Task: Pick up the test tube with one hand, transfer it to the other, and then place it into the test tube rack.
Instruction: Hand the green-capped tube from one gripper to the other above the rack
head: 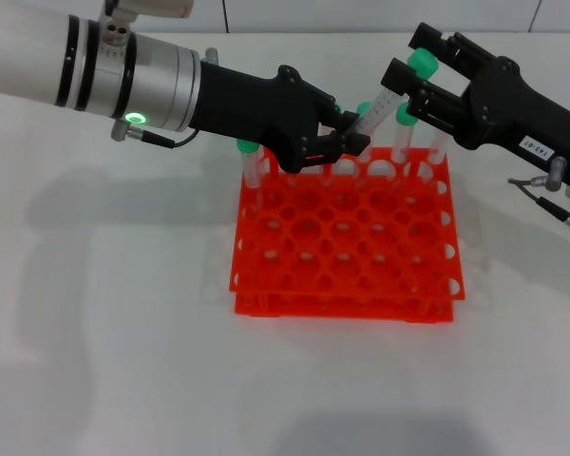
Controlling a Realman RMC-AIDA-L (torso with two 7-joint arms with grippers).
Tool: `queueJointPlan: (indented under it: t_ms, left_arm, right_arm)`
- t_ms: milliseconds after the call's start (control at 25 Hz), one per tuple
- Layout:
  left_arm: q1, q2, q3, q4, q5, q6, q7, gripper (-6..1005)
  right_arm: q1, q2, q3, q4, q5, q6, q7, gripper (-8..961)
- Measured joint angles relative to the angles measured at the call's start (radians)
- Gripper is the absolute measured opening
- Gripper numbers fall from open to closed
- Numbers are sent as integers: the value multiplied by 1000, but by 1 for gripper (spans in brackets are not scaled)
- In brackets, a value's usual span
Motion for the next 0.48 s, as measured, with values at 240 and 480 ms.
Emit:
queueJointPlan:
  t_ms: [240, 480]
  left_arm:
    - [0, -4, -1, 0, 0, 0, 4, 182]
    - [0, -4, 0, 0, 4, 0, 0, 182]
  right_arm:
    - [1, 0, 0, 10, 2, -2, -8, 617]
    - [-2, 0, 4, 10, 4, -2, -9, 383]
